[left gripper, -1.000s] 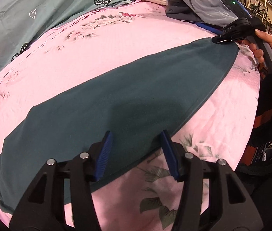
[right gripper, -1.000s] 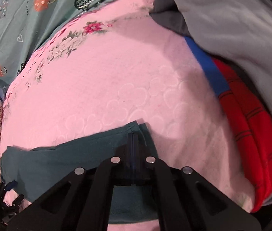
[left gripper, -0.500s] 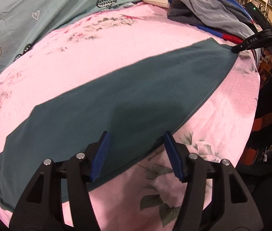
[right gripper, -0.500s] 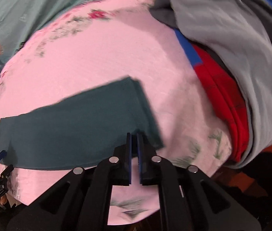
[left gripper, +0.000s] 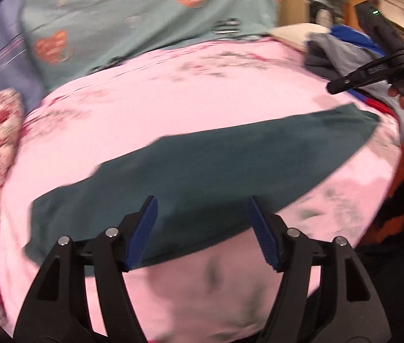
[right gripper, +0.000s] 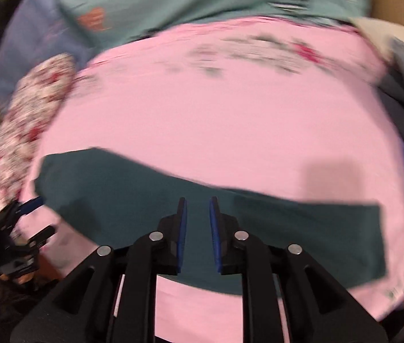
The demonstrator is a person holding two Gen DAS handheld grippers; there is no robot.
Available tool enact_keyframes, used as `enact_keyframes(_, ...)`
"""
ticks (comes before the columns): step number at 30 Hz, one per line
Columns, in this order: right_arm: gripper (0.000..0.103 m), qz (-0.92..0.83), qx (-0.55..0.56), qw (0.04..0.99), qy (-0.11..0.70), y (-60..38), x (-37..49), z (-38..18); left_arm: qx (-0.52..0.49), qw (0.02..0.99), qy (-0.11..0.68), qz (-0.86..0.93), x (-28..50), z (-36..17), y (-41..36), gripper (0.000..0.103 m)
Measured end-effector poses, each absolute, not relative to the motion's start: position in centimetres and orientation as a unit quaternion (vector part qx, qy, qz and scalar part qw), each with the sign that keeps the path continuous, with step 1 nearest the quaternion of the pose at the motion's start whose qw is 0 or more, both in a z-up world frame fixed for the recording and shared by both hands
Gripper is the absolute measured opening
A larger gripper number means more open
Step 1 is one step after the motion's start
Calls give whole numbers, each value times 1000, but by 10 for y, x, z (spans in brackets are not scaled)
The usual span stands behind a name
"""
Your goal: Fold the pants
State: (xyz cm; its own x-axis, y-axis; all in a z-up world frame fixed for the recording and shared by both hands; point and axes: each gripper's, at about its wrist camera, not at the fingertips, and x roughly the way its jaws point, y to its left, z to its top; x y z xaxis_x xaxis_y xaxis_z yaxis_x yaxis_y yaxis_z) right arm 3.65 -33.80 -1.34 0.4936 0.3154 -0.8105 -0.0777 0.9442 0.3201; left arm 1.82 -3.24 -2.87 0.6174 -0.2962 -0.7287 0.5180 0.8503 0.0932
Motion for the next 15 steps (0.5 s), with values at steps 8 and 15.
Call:
enact_keyframes(8, 16, 235, 98, 806, 534, -191, 171, -37, 101, 876, 468, -62, 74, -82, 81, 66)
enact_keyframes(15, 20, 278, 138, 730, 609, -158, 206, -88, 101, 873, 473, -61, 57, -74, 105, 68)
